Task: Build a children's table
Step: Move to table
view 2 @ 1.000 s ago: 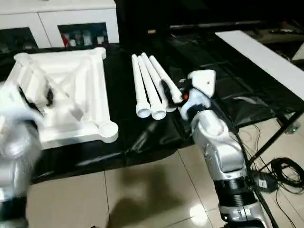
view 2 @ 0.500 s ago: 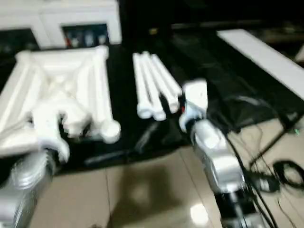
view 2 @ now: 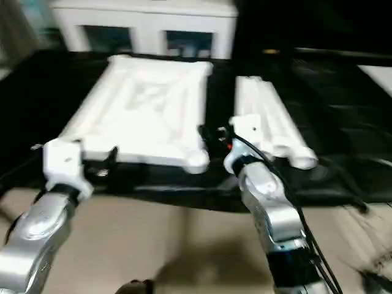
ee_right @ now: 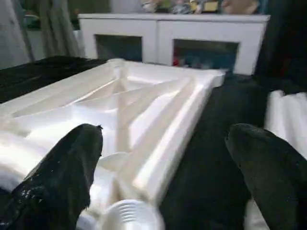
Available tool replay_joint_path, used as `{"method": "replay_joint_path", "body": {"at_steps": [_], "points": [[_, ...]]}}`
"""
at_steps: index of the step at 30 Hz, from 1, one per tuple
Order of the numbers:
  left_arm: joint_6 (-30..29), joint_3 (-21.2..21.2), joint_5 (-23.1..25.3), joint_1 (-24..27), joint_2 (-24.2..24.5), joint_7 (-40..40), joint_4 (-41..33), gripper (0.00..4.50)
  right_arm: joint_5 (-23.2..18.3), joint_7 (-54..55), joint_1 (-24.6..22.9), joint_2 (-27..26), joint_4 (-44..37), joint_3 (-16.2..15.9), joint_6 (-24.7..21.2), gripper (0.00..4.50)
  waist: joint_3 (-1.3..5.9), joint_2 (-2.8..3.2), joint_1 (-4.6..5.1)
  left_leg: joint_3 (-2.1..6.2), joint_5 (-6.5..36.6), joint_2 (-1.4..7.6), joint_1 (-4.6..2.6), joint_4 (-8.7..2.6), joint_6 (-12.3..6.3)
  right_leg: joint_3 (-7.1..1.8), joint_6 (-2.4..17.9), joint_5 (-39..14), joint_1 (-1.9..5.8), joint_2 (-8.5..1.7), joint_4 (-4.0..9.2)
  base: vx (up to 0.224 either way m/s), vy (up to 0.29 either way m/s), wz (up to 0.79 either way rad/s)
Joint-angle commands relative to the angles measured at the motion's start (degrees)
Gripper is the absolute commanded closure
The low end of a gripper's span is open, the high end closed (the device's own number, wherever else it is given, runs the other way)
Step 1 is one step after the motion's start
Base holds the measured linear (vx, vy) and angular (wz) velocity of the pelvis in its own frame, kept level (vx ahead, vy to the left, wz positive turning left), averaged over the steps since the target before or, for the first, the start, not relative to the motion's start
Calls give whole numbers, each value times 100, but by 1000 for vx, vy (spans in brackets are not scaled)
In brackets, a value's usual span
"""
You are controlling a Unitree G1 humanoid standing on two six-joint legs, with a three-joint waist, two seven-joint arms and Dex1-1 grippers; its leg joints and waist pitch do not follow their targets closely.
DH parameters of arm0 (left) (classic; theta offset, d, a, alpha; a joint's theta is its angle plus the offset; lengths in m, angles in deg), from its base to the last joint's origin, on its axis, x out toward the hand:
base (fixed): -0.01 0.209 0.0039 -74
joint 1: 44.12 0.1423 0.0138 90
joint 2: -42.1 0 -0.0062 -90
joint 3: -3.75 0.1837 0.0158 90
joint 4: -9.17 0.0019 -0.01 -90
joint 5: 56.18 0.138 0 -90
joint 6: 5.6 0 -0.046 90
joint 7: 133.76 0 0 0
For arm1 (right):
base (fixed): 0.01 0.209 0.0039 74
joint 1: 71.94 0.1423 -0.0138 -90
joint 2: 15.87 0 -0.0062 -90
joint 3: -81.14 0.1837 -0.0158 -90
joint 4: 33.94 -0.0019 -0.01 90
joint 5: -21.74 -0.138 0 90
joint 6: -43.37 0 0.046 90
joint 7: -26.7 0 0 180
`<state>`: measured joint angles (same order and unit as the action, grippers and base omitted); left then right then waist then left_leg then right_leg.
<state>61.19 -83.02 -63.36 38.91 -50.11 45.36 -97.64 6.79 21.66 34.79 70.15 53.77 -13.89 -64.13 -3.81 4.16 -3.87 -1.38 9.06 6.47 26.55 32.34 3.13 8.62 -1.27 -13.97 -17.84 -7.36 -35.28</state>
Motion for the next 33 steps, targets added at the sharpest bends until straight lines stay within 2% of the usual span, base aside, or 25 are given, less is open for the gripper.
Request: {"method": "replay_joint_path", "body": {"at_steps": [1, 2, 3, 4, 6, 7, 9, 10, 11, 12, 13, 14, 15, 16, 17, 18, 19, 22, 23, 25, 26, 27, 28, 30, 33], "points": [[-44, 5, -47, -75, -44, -64, 136, 7, 70, 86, -26, 76, -220, 168, -104, 0, 340, -56, -23, 25, 2645, -63, -101, -438, 89, -189, 1223, -2488, 144, -345, 585, -67, 37, 60], [-4, 18, -24, -131, -56, -93, 241, 7, -100, 148, -76, 17, -293, 347, -193, 0, 350, -138, -7, -209, 1910, 236, -521, 258, -162, -570, 1294, -3034, -160, -845, 972, -67, 37, 60], [-4, 18, -24, -131, -56, -93, 241, 7, -100, 148, -76, 17, -293, 347, -193, 0, 241, -114, -109, -161, 867, 456, -239, 560, -494, -835, 1196, -3454, 118, -1308, 1108, -47, 77, 22], [54, 61, 84, -134, -11, -124, 350, 7, -155, 207, -173, 13, -433, 458, -359, 0, 191, -39, -140, -159, 738, 525, -37, 408, -627, -819, 885, -3472, 254, -1222, 1005, 24, 131, -25], [93, 40, 81, -117, -29, -134, 421, 7, -114, 177, -295, 48, -595, 442, -352, 0, 377, -48, -102, -402, 967, 458, -393, 67, -1056, -644, 799, -2476, -32, -507, 674, 24, 150, -14], [90, 37, 78, -116, -34, -130, 428, 7, -115, 179, -306, 48, -606, 440, -362, 0, 420, -22, -9, -464, 831, 396, -396, -44, -1340, -540, 751, -2002, -39, -254, 524, -3, 176, 8], [102, 17, 86, -117, -63, -109, 500, 7, -122, 222, -378, 34, -672, 442, -527, 0, 535, 201, 331, -390, -299, 378, -975, -222, -2862, -232, 123, -848, -587, 469, -391, 10, 191, 3], [123, 7, 75, -95, -92, -113, 554, 7, -58, 236, -422, 55, -686, 407, -593, 0, 552, 209, 381, -712, -443, 609, -1022, -141, -2594, -313, -64, -693, -771, 388, -411, -2, 202, -22], [126, -2, 86, -84, -133, -107, 607, 7, -6, 216, -444, 86, -693, 380, -619, 0, 513, -107, 305, -841, -190, 884, -763, -273, -2245, -329, -425, -383, -678, 170, -437, -2, 202, -22], [142, -8, 90, -76, -166, -106, 640, 7, 29, 195, -455, 109, -694, 358, -619, 0, 444, -317, 198, -1206, 1236, 765, -703, -176, -1330, -618, -434, -996, -777, -94, 83, -45, 149, -44], [161, 110, 246, -37, -124, -99, 613, 7, 40, 187, -446, 113, -678, 363, -637, 0, 480, -499, 102, -1319, 2017, 529, -819, 374, -684, -1053, -437, -1830, -922, -387, 494, -54, 178, -41], [216, 243, 409, 6, -100, -93, 580, 7, 53, 174, -426, 97, -676, 397, -691, 0, 318, -413, 41, -259, 1536, 541, 71, 1033, -506, -1588, -37, -3170, -145, -1565, 716, -54, 178, -41], [235, 257, 415, 19, -134, -83, 576, 7, 76, 161, -407, 90, -674, 405, -722, 0, 356, -306, 85, -136, 1096, 485, -28, 852, -285, -1189, 178, -3378, -228, -1208, 647, 13, 217, -57], [222, 253, 403, 31, -176, -56, 565, 7, 98, 154, -382, 91, -655, 396, -753, 0, 454, -107, 302, -112, 1386, 471, -227, 61, 261, -535, 440, -2371, -364, 41, 172, 26, 191, -38], [214, 252, 399, 37, -200, -40, 560, 7, 111, 150, -366, 91, -645, 391, -776, 0, 431, 4, 373, 73, 1992, 780, -474, -202, 673, -530, 467, -1481, -498, 368, -66, 26, 191, -38], [156, 246, 408, 50, -267, 38, 551, 7, 100, 101, -295, 88, -608, 364, -808, 0, 492, 54, 555, 321, 1851, 1039, -588, -343, 1321, -587, 500, -219, -566, 345, -385, -31, 154, 0], [103, 225, 395, 56, -318, 88, 546, 7, 89, 63, -255, 95, -597, 342, -835, 0, 465, 113, 602, 494, 1622, 1265, -602, -487, 1213, -531, 336, -159, -624, 344, -580, -49, 105, -3], [42, 219, 467, 66, -411, 174, 552, 7, 110, -46, -175, 138, -504, 253, -812, 0, 561, 41, 593, 560, 812, 1456, -761, -430, 69, -565, 257, -638, -701, 275, -670, -71, 18, -6], [34, 208, 498, 64, -433, 207, 521, 7, 98, -70, -135, 131, -478, 256, -804, 0, 580, -93, 542, 489, 567, 1367, -797, -473, -919, -632, 496, -607, -664, 224, -565, -85, -108, -3], [18, 181, 535, 70, -448, 239, 463, 7, 104, -147, -61, 114, -465, 270, -761, 0, 551, -345, 528, 257, 1393, 1091, -643, -551, -1513, -731, 1175, -347, -451, 180, -286, -93, -140, -2], [11, 169, 550, 79, -445, 249, 444, 7, 131, -176, -35, 113, -459, 267, -741, 0, 518, -485, 481, -186, 1801, 468, -310, -187, -1496, -845, 2196, -119, -240, -38, 316, -54, -106, -1], [6, 164, 562, 85, -441, 253, 435, 7, 157, -195, -20, 113, -453, 265, -729, 0, 535, -713, 323, -626, 1680, -78, -204, 650, -1362, -929, 2449, -487, -158, -170, 692, -113, -197, -2], [-10, 140, 562, 103, -450, 276, 415, 7, 183, -223, -11, 113, -440, 264, -735, 0, 558, -722, 170, -741, 1535, -116, -193, 1120, -1189, -1024, 2479, -922, -80, -383, 766, -108, -188, -1], [-38, 89, 503, 115, -490, 281, 395, 7, 192, -245, -11, 115, -426, 269, -743, 0, 369, -702, 113, -571, 922, 53, -103, 905, -478, -1087, 824, -2386, -32, -463, 722, -104, -181, -4], [-1, 86, 453, 98, -470, 134, 312, 7, 404, -66, -50, 141, -396, 253, -710, 0, 434, -487, 62, -351, 1085, 498, -480, 105, -713, -813, -16, -2202, -148, -105, 655, -100, -126, -2]]}}
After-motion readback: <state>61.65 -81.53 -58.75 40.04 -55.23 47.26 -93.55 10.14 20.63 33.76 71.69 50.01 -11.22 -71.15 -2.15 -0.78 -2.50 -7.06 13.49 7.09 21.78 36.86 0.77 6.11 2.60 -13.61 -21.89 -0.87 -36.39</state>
